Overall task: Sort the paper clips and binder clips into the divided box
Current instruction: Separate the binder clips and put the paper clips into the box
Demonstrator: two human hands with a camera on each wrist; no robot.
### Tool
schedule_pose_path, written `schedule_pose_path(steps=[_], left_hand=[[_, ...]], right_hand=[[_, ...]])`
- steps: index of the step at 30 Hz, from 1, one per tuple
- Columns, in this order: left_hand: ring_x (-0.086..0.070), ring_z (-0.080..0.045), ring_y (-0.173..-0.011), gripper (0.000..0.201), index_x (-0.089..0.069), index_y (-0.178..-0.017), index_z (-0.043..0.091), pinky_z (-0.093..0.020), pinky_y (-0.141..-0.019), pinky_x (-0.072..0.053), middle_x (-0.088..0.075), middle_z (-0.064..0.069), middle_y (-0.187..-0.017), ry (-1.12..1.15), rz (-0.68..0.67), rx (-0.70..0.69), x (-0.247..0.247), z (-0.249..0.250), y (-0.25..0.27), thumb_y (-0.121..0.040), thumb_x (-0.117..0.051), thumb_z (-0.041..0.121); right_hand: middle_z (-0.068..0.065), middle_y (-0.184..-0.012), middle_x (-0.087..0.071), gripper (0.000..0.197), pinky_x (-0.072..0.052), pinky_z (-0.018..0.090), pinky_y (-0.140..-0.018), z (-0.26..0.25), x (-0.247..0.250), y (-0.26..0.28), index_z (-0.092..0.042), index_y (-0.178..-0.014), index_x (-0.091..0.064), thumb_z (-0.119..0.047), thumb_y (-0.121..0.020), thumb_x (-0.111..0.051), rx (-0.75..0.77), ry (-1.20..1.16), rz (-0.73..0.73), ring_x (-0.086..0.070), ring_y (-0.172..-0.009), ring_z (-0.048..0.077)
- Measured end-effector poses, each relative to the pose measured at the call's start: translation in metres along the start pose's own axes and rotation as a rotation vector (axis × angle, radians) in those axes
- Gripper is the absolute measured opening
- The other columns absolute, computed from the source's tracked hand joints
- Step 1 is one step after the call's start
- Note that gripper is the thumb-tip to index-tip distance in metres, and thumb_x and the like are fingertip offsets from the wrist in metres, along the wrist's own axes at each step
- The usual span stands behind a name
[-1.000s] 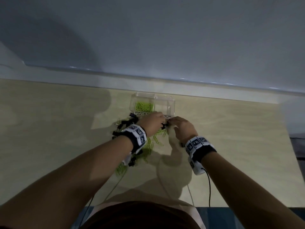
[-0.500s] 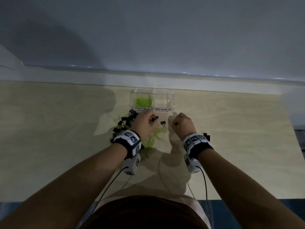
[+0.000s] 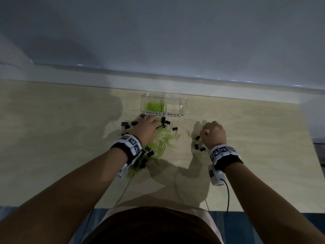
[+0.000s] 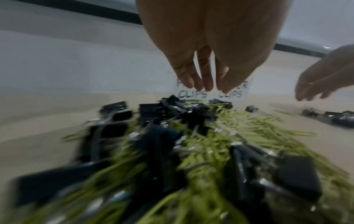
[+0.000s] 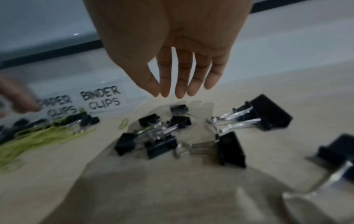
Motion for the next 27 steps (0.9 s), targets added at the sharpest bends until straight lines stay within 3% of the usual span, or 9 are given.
schedule_pose_path(steps=[3, 6, 11, 14, 18, 19, 22, 24, 27], left_hand=[[-0.041, -0.025, -0.122, 0.034, -0.052, -0.126, 0.006, -0.035, -0.106, -0.036, -0.046, -0.009, -0.129, -0.033, -0.067, 0.036, -0.016, 0.015, -0.019, -0.093, -0.048, 0.014], [-0.045, -0.029, -0.118, 0.032, -0.053, -0.121, 0.006, -0.040, -0.099, -0.044, -0.047, -0.011, -0.127, 0.025, -0.068, 0.162, -0.022, 0.015, -0.028, -0.092, -0.053, 0.021], [-0.057, -0.027, -0.100, 0.024, -0.057, -0.103, 0.008, -0.037, -0.083, -0.048, -0.060, -0.009, -0.110, 0.178, -0.002, 0.307, -0.020, 0.007, -0.027, -0.087, -0.063, 0.026], [-0.060, -0.023, -0.086, 0.019, -0.060, -0.094, 0.012, -0.033, -0.072, -0.050, -0.063, -0.003, -0.091, 0.257, 0.037, 0.318, -0.014, 0.004, -0.020, -0.086, -0.064, 0.028], [-0.060, -0.013, -0.075, 0.010, -0.059, -0.081, 0.019, -0.032, -0.071, -0.053, -0.061, 0.007, -0.079, 0.410, 0.090, 0.251, -0.007, -0.001, -0.006, -0.078, -0.068, 0.023], [-0.060, -0.011, -0.076, 0.011, -0.059, -0.082, 0.018, -0.032, -0.071, -0.053, -0.062, 0.007, -0.079, 0.452, 0.105, 0.233, -0.005, -0.001, -0.003, -0.076, -0.069, 0.021], [-0.058, -0.012, -0.084, 0.019, -0.061, -0.093, 0.012, -0.018, -0.071, -0.044, -0.062, -0.001, -0.088, 0.575, 0.099, 0.229, 0.000, 0.001, 0.008, -0.077, -0.070, 0.014], [-0.056, -0.010, -0.088, 0.022, -0.063, -0.099, 0.012, -0.011, -0.069, -0.038, -0.061, 0.000, -0.093, 0.612, 0.077, 0.248, 0.003, -0.001, 0.016, -0.078, -0.071, 0.014], [-0.056, -0.007, -0.091, 0.020, -0.065, -0.096, 0.017, -0.019, -0.077, -0.041, -0.062, 0.008, -0.096, 0.651, 0.075, 0.298, 0.006, -0.014, 0.030, -0.078, -0.073, 0.015]], right_hand=[[0.008, -0.108, -0.058, 0.020, -0.041, 0.044, -0.089, -0.028, -0.010, 0.004, -0.015, -0.098, -0.065, -0.025, -0.084, -0.055, 0.092, 0.137, -0.062, -0.051, -0.104, 0.031], [0.003, -0.110, -0.058, 0.022, -0.040, 0.043, -0.093, -0.065, -0.024, 0.008, -0.019, -0.103, -0.063, -0.030, -0.087, -0.052, 0.192, 0.139, -0.106, -0.051, -0.104, 0.024], [0.011, -0.109, -0.054, 0.026, -0.044, 0.044, -0.088, -0.094, -0.051, 0.005, -0.015, -0.111, -0.058, -0.021, -0.086, -0.052, 0.176, 0.146, -0.219, -0.049, -0.102, 0.032], [0.013, -0.099, -0.056, 0.020, -0.046, 0.040, -0.079, -0.097, -0.053, 0.002, -0.010, -0.099, -0.058, -0.019, -0.089, -0.044, 0.169, 0.067, -0.234, -0.048, -0.090, 0.030], [0.008, -0.080, -0.056, 0.010, -0.048, 0.033, -0.070, -0.083, -0.038, 0.001, -0.006, -0.077, -0.062, -0.015, -0.080, -0.060, 0.068, -0.251, -0.161, -0.052, -0.072, 0.025], [0.008, -0.081, -0.060, 0.002, -0.050, 0.031, -0.069, -0.074, -0.032, 0.003, -0.008, -0.077, -0.063, -0.010, -0.077, -0.063, 0.019, -0.350, -0.135, -0.057, -0.073, 0.024], [0.004, -0.075, -0.067, 0.011, -0.049, 0.024, -0.060, -0.043, -0.020, 0.009, -0.014, -0.075, -0.063, -0.004, -0.075, -0.064, -0.158, -0.586, -0.054, -0.064, -0.067, 0.017], [0.004, -0.074, -0.067, 0.009, -0.048, 0.025, -0.059, -0.022, -0.010, 0.011, -0.015, -0.076, -0.063, -0.006, -0.075, -0.062, -0.209, -0.584, 0.007, -0.062, -0.064, 0.017], [0.010, -0.088, -0.066, 0.009, -0.051, 0.030, -0.071, 0.000, -0.004, 0.012, -0.012, -0.084, -0.064, -0.007, -0.078, -0.060, -0.159, -0.375, -0.004, -0.063, -0.079, 0.025]])
Point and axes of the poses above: each hand's wrist, its own y-axis away from the middle knuckle, its own x-axis out of the back of the hand, z = x × y, the point moved 6 cm from there along -y, towards the middle knuckle
